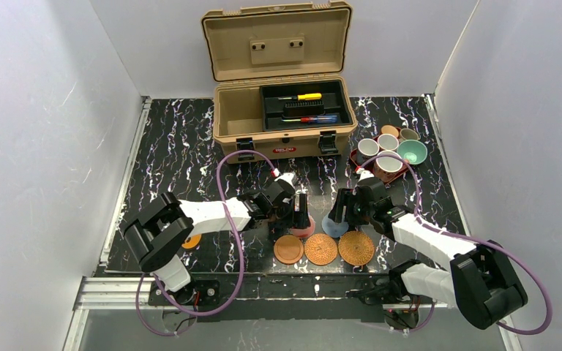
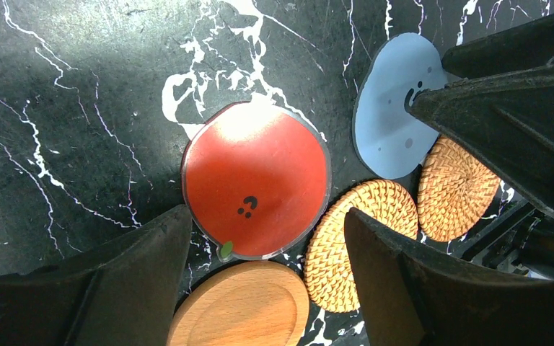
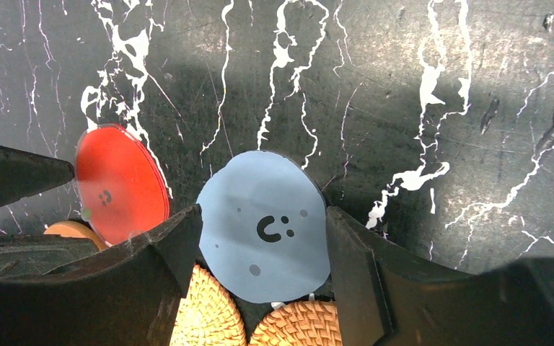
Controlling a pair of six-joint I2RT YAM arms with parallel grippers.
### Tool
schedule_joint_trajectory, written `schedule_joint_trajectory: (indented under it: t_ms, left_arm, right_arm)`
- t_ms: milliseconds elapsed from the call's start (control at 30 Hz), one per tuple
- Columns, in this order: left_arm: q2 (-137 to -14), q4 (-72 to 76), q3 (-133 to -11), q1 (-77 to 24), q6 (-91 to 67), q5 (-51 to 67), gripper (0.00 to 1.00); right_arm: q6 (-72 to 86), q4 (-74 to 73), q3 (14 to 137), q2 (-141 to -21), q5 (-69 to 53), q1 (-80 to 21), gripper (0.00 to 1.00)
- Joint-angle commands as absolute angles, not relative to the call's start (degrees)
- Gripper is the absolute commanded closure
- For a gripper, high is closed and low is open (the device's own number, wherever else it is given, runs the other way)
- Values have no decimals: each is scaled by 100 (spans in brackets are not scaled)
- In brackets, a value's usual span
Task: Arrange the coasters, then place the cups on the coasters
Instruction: Move the coaster to the center of the board.
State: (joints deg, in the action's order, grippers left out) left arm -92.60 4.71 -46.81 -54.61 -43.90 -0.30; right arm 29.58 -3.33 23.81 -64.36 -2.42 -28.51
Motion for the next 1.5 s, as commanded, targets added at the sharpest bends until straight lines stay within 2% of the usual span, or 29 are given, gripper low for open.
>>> schedule_joint_trajectory:
  t_ms: [0, 1467]
  left_arm:
    - [-9364, 368, -4781, -5499, -4302, 0, 25]
    - [-9507, 401, -4971, -5537, -4087, 297, 26]
  right_arm:
    - [2894, -414, 2373, -6546, -360, -2842, 28]
    - [2927, -327, 2386, -6663, -359, -2844, 28]
